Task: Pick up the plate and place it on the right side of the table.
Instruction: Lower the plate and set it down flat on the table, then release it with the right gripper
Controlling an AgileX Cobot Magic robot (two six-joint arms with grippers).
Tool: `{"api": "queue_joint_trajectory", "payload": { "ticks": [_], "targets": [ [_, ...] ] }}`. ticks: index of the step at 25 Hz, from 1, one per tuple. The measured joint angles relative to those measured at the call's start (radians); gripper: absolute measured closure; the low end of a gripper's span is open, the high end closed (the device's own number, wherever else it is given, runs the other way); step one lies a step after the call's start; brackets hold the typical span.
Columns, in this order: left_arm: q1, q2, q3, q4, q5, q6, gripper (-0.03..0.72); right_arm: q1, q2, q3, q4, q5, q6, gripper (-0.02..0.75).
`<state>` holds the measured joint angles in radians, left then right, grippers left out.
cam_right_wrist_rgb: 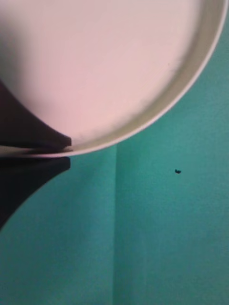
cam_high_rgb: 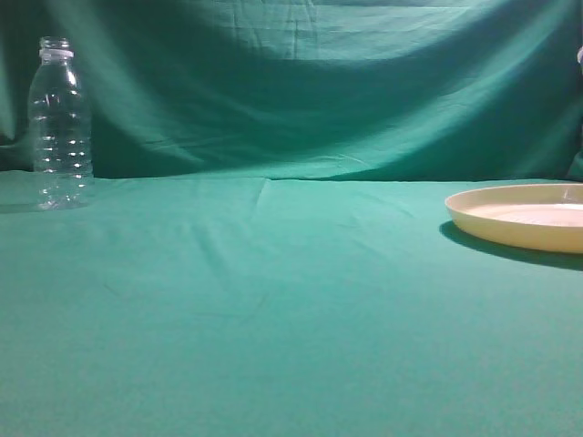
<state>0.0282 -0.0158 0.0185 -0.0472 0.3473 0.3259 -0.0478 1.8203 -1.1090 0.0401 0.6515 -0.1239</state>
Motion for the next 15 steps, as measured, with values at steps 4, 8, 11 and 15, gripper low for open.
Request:
{"api": "queue_joint_trajectory", "payload": {
  "ticks": [4,8,11,15],
  "targets": [
    [0.0,0.0,0.0,0.0,0.0,0.0,0.688,0.0,0.002,-0.016,0.0,0.029,-0.019,0.618],
    [0.0,0.0,0.0,0.0,0.0,0.0,0.688,0.0,0.002,-0.104,0.0,0.124,-0.037,0.398],
    [0.0,0.0,0.0,0.0,0.0,0.0,0.688,0.0,0.004,-0.231,0.008,0.275,-0.002,0.332],
    [0.0,0.0,0.0,0.0,0.0,0.0,0.688,0.0,-0.012,-0.416,0.129,0.444,-0.032,0.447]
  ]
}}
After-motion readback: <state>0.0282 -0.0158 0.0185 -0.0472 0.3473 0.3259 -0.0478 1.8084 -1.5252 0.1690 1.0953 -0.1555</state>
